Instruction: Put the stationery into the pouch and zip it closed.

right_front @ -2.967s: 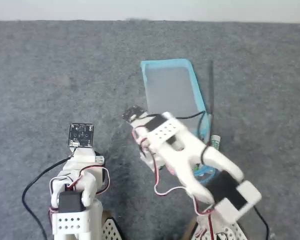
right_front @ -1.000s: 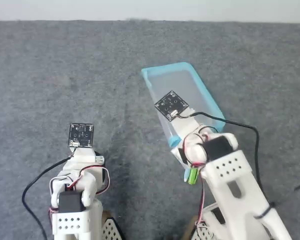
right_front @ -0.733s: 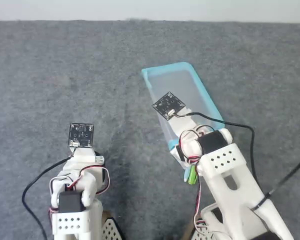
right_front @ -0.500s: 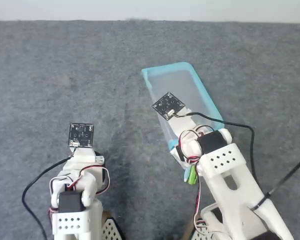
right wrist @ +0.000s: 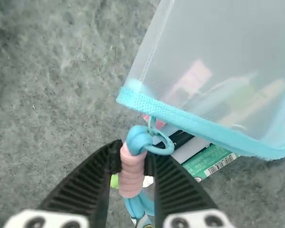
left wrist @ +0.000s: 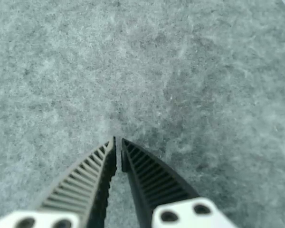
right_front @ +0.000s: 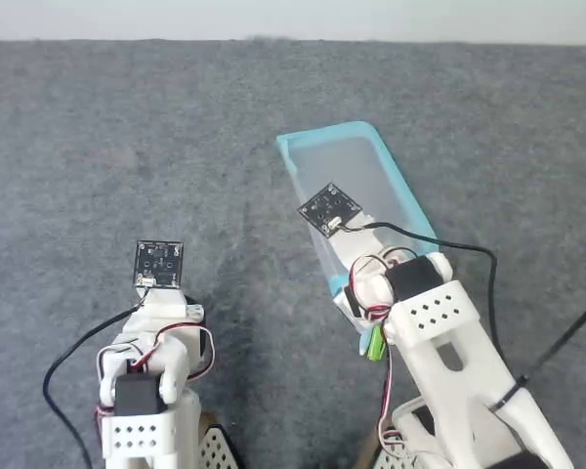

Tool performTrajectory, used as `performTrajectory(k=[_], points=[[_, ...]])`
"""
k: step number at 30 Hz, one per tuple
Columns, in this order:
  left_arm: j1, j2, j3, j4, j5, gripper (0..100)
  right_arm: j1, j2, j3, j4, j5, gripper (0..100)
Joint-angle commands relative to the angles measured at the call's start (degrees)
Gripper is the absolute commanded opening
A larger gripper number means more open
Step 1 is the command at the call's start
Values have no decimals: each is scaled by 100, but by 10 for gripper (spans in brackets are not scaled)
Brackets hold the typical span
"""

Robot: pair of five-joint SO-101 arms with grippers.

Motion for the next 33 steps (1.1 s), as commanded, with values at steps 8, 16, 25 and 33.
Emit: performTrajectory(k=[8, 16, 25, 33], points=[[-35, -114, -66, 18, 62, 18, 40, 4, -53, -75, 53, 7], [-35, -114, -66, 18, 62, 18, 40, -57, -70, -48, 79, 7], [-9, -114, -66, 18, 79, 18, 48, -40, -1284, 796, 281, 7], [0, -123, -66, -79, 44, 18, -620, 119, -3165, 1886, 316, 6]])
